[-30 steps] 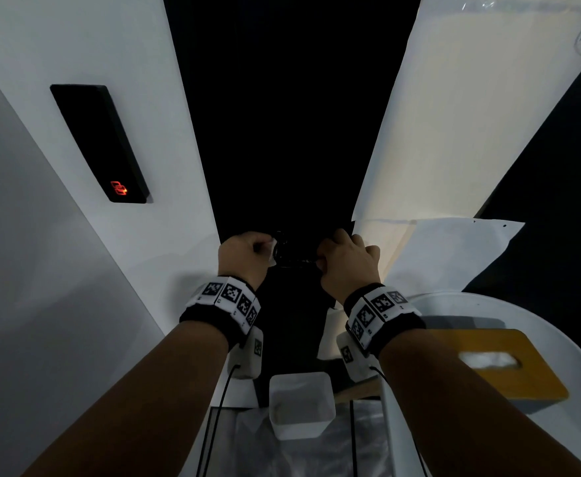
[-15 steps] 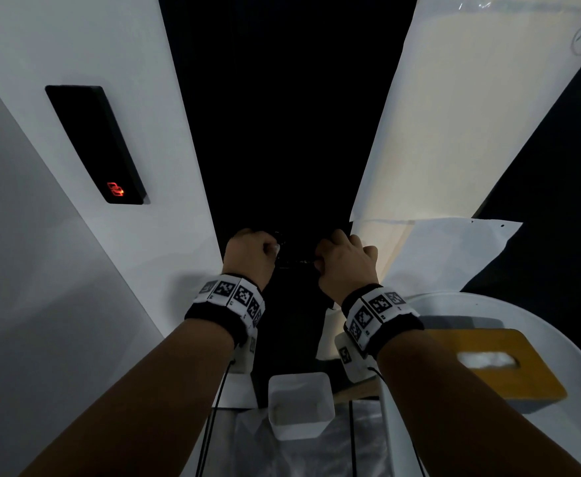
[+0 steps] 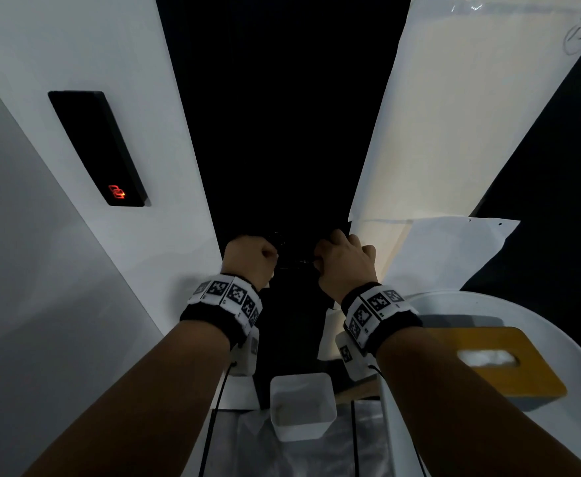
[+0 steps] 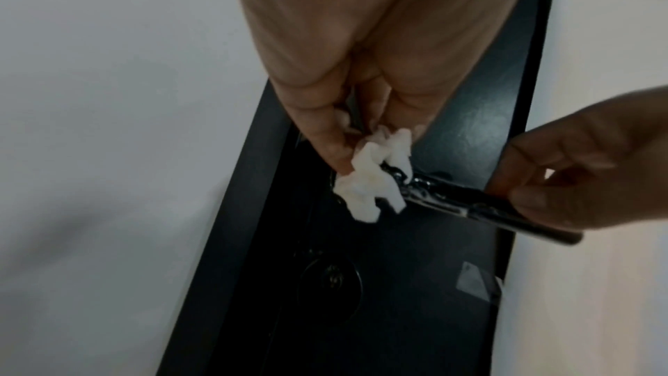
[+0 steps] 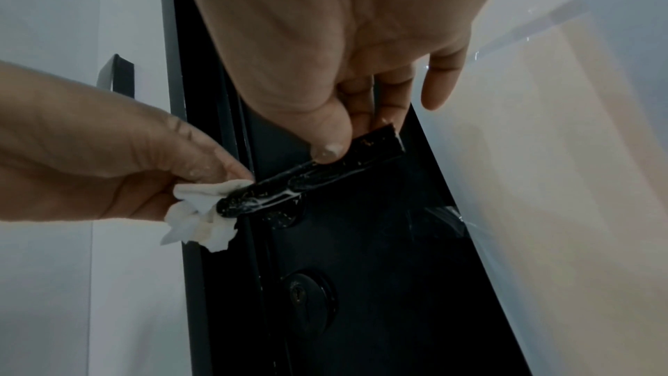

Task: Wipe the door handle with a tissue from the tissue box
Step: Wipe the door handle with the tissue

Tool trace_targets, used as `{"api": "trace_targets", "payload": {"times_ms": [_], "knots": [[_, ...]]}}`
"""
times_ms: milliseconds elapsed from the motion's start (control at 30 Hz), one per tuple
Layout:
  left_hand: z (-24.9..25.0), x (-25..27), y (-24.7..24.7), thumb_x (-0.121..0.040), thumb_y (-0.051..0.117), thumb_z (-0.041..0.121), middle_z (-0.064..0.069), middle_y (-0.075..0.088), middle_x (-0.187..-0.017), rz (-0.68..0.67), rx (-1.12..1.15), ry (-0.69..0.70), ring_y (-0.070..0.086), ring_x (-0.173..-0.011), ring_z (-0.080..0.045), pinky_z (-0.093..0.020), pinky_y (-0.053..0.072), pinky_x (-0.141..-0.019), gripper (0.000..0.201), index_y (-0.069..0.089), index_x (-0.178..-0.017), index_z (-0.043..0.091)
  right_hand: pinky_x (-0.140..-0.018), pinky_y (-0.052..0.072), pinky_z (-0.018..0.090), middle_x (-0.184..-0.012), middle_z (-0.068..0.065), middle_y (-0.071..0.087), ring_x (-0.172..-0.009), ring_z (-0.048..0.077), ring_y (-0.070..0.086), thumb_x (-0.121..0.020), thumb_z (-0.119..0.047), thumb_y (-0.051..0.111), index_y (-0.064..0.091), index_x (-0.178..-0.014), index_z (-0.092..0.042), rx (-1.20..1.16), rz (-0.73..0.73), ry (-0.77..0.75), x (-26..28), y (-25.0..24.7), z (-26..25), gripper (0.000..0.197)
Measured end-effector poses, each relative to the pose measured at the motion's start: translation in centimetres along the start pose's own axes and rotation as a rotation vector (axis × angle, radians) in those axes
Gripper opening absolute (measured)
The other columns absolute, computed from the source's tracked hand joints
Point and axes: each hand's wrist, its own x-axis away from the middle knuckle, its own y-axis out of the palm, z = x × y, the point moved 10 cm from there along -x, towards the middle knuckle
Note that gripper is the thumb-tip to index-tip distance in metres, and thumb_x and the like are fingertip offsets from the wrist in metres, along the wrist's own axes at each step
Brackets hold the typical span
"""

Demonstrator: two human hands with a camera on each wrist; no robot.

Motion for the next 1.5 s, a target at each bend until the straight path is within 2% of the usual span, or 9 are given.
{"api": "trace_targets", "payload": {"times_ms": [167, 333, 500, 700, 1033, 1200, 1267, 1367, 1500], "knots": [[-1.7, 2.0, -0.9, -0.086, 0.058, 0.012, -0.01, 0.066, -0.098, 0.261, 0.067, -0.031, 0.062, -0.085, -0.028, -0.029, 0.047, -0.074, 0.015, 0.072, -0.091, 0.019, -0.086, 0.035, 0.041, -0.112, 0.005, 0.049, -0.103, 0.029, 0.044, -0.084, -0.018, 0.049, 0.059, -0.107, -0.02, -0.026, -0.012, -0.013, 0.0, 0.1, -0.1, 0.026], [-2.8, 2.2, -1.2, -0.087, 0.056, 0.008, -0.013, 0.067, -0.1, 0.368, 0.21, -0.105, 0.063, -0.09, -0.028, -0.025, 0.044, -0.078, 0.017, 0.07, -0.096, 0.014, -0.088, 0.035, 0.042, -0.114, 0.005, 0.048, -0.104, 0.029, 0.045, -0.085, -0.016, 0.048, 0.059, -0.108, -0.019, -0.046, -0.028, -0.002, 0.1, 0.2, -0.2, 0.026], [-3.3, 2.6, 0.1, -0.089, 0.058, 0.017, -0.008, 0.072, -0.101, 0.299, 0.291, -0.179, 0.064, -0.097, -0.025, -0.02, 0.042, -0.082, 0.019, 0.07, -0.104, 0.013, -0.087, 0.035, 0.043, -0.114, 0.005, 0.047, -0.104, 0.029, 0.046, -0.085, -0.017, 0.048, 0.058, -0.108, -0.019, -0.051, -0.039, 0.002, 0.0, 0.3, -0.1, 0.025], [-5.2, 2.7, 1.8, -0.084, 0.062, 0.028, -0.003, 0.073, -0.086, 0.178, 0.398, -0.311, 0.068, -0.085, -0.024, -0.039, 0.056, -0.083, 0.012, 0.071, -0.088, 0.02, -0.086, 0.034, 0.042, -0.114, 0.004, 0.047, -0.103, 0.029, 0.046, -0.084, -0.017, 0.047, 0.057, -0.107, -0.019, -0.041, -0.035, 0.007, 0.0, 0.4, 0.0, 0.025], [-4.8, 2.7, 1.6, -0.083, 0.065, 0.025, -0.002, 0.072, -0.09, 0.185, 0.503, -0.369, 0.067, -0.086, -0.023, -0.039, 0.055, -0.087, 0.011, 0.066, -0.091, 0.018, -0.087, 0.034, 0.042, -0.114, 0.004, 0.046, -0.106, 0.029, 0.046, -0.084, -0.016, 0.048, 0.057, -0.11, -0.02, -0.037, -0.043, 0.007, -0.1, 0.6, -0.1, 0.028], [-6.0, 2.6, 2.5, -0.074, 0.072, 0.018, -0.005, 0.067, -0.08, 0.078, 0.588, -0.406, 0.067, -0.084, -0.028, -0.048, 0.058, -0.08, 0.013, 0.061, -0.074, 0.022, -0.088, 0.034, 0.043, -0.113, 0.004, 0.047, -0.105, 0.028, 0.046, -0.083, -0.016, 0.048, 0.057, -0.108, -0.019, -0.045, -0.039, 0.006, 0.0, 0.6, -0.1, 0.026], [-6.0, 2.8, 1.9, -0.078, 0.069, 0.015, -0.003, 0.066, -0.081, 0.085, 0.508, -0.376, 0.066, -0.085, -0.026, -0.043, 0.057, -0.082, 0.012, 0.06, -0.075, 0.022, -0.088, 0.034, 0.043, -0.113, 0.004, 0.047, -0.105, 0.028, 0.046, -0.083, -0.016, 0.048, 0.057, -0.108, -0.02, -0.051, -0.041, 0.007, 0.0, 0.5, -0.1, 0.027], [-4.6, 2.8, -1.3, -0.086, 0.058, 0.011, 0.001, 0.061, -0.083, 0.257, 0.323, -0.298, 0.058, -0.083, -0.018, -0.027, 0.048, -0.078, 0.004, 0.06, -0.089, 0.013, -0.088, 0.034, 0.043, -0.113, 0.004, 0.047, -0.105, 0.028, 0.047, -0.083, -0.015, 0.049, 0.057, -0.108, -0.02, -0.051, -0.047, 0.007, 0.0, 0.6, -0.1, 0.027], [-2.2, 2.4, -3.5, -0.088, 0.055, 0.011, 0.003, 0.059, -0.081, 0.378, 0.369, -0.191, 0.055, -0.081, -0.015, -0.023, 0.041, -0.074, 0.008, 0.061, -0.095, 0.012, -0.087, 0.034, 0.043, -0.113, 0.004, 0.046, -0.105, 0.029, 0.046, -0.082, -0.015, 0.049, 0.056, -0.108, -0.02, -0.05, -0.051, 0.007, -0.1, 0.7, 0.0, 0.027]]}}
